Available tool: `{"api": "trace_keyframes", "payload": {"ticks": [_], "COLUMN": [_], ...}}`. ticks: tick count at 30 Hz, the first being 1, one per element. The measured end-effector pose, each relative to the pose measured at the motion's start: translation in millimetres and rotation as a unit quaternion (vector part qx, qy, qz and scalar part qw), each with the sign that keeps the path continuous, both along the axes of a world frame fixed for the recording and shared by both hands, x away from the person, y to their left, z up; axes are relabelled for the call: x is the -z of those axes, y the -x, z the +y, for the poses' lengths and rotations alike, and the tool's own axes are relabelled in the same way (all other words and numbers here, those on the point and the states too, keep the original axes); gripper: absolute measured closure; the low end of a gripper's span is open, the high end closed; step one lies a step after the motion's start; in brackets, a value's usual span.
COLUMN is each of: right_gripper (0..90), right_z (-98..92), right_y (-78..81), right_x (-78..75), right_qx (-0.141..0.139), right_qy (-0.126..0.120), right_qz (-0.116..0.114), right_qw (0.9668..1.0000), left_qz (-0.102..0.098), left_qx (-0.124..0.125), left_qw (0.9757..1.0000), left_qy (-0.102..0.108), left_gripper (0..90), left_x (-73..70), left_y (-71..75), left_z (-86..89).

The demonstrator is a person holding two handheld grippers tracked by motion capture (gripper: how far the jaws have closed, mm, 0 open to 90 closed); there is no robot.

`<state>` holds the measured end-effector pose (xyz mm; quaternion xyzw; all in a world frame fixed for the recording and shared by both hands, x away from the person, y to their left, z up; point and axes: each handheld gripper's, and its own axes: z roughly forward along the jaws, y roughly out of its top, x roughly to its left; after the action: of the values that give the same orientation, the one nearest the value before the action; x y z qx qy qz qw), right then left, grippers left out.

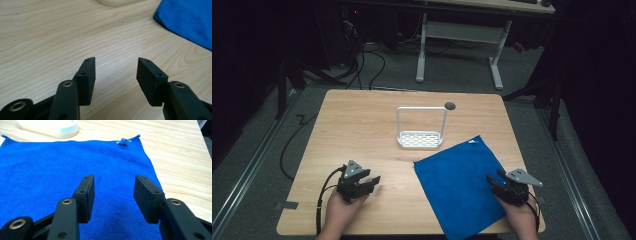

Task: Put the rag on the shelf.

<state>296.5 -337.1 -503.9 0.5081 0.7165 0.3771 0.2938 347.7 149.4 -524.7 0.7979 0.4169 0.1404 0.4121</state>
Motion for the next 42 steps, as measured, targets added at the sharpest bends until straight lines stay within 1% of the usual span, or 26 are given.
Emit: {"api": "trace_keyframes", "payload": {"ticks": [5,6,7,8,9,10,11,12,14,16,17,19,21,22,25,26,27,28,30,32,33,36,39,40,41,42], "right_gripper": [54.4,55.6,55.6,57.1,57.1,58.3,58.3,60.0,61.1,62.2,62.2,63.1,64.2,65.4,69.9,77.6,77.6,82.1,89.6,90.0,90.0,90.0,90.0,90.0,90.0,90.0], "right_z": [-0.4,-0.3,-0.3,-1.9,-1.9,-4.0,-4.0,-7.4,-10.9,-14.2,-14.2,-16.8,-18.8,-20.7,-23.0,-25.7,-25.7,-26.6,-29.1,-33.0,-34.9,-38.1,-40.2,-40.5,-40.5,-40.8], "right_y": [3.2,5.5,5.5,7.2,7.2,9.7,9.7,11.8,13.8,15.6,15.6,17.3,19.1,21.1,23.4,26.0,26.0,27.6,30.1,32.1,32.3,32.2,30.9,29.1,29.1,26.9], "right_x": [-2.0,-2.3,-2.3,-2.6,-2.6,-2.4,-2.4,-2.0,-1.5,-0.8,-0.8,0.0,0.7,1.3,1.9,1.6,1.6,1.1,1.0,2.4,3.2,5.2,9.6,13.3,13.3,17.0], "right_qx": [-0.003,-0.005,-0.005,-0.008,-0.008,-0.004,-0.004,-0.002,0.003,0.008,0.008,0.011,0.012,0.015,0.019,0.023,0.023,0.025,0.027,0.034,0.037,0.042,0.046,0.049,0.049,0.050], "right_qy": [0.003,0.008,0.008,0.008,0.008,0.005,0.005,0.003,-0.001,-0.006,-0.006,-0.005,-0.005,-0.003,-0.005,-0.003,-0.003,-0.003,0.006,0.019,0.020,0.020,0.031,0.036,0.036,0.039], "right_qz": [-0.003,-0.005,-0.005,-0.003,-0.003,0.000,0.000,0.002,0.006,0.010,0.010,0.014,0.016,0.018,0.022,0.023,0.023,0.025,0.027,0.033,0.035,0.043,0.055,0.066,0.066,0.078], "right_qw": [1.0000,0.9999,0.9999,0.9999,0.9999,1.0000,1.0000,1.0000,1.0000,0.9999,0.9999,0.9998,0.9998,0.9997,0.9996,0.9995,0.9995,0.9994,0.9992,0.9987,0.9985,0.9980,0.9969,0.9960,0.9960,0.9950], "left_qz": [-0.001,-0.001,-0.001,0.000,0.000,-0.004,-0.004,0.001,0.000,0.002,0.002,0.000,0.003,-0.001,-0.001,0.005,0.005,0.002,0.005,0.003,0.004,0.007,0.004,0.005,0.005,0.002], "left_qx": [0.020,0.037,0.037,0.060,0.060,0.082,0.082,0.105,0.124,0.142,0.142,0.157,0.178,0.192,0.199,0.203,0.203,0.205,0.207,0.212,0.215,0.218,0.221,0.222,0.222,0.222], "left_qw": [0.9998,0.9993,0.9993,0.9982,0.9982,0.9966,0.9966,0.9945,0.9922,0.9898,0.9898,0.9875,0.9840,0.9813,0.9801,0.9791,0.9791,0.9788,0.9783,0.9772,0.9765,0.9754,0.9747,0.9745,0.9745,0.9745], "left_qy": [-0.006,-0.009,-0.009,-0.006,-0.006,-0.011,-0.011,-0.007,-0.012,-0.014,-0.014,-0.013,-0.009,-0.012,-0.002,-0.004,-0.004,-0.003,-0.001,-0.015,-0.023,-0.031,-0.034,-0.033,-0.033,-0.035], "left_gripper": [50.0,50.6,52.0,52.9,53.5,54.1,55.5,56.0,57.9,60.7,62.2,64.0,65.6,65.1,67.6,68.9,70.5,70.5,76.1,84.8,86.5,87.4,87.9,88.7,88.9,88.9], "left_x": [-0.8,-2.1,-2.1,-4.4,-4.4,-6.2,-6.2,-6.4,-5.8,-5.2,-5.2,-5.7,-6.5,-7.7,-7.9,-7.7,-7.7,-7.5,-6.9,-2.8,-0.9,2.5,3.6,3.8,3.8,4.0], "left_y": [4.2,6.0,6.0,8.3,8.3,11.3,11.3,13.2,15.0,15.8,15.8,16.5,15.9,15.1,13.0,10.4,10.4,10.3,9.9,10.5,10.5,10.0,10.0,9.3,9.3,10.3], "left_z": [-14.4,-24.2,-24.2,-36.0,-36.0,-49.7,-49.7,-63.9,-78.8,-93.0,-93.0,-107.0,-117.7,-129.9,-139.4,-148.6,-148.6,-152.8,-159.8,-169.0,-171.6,-175.4,-177.7,-177.1,-177.1,-177.1]}}
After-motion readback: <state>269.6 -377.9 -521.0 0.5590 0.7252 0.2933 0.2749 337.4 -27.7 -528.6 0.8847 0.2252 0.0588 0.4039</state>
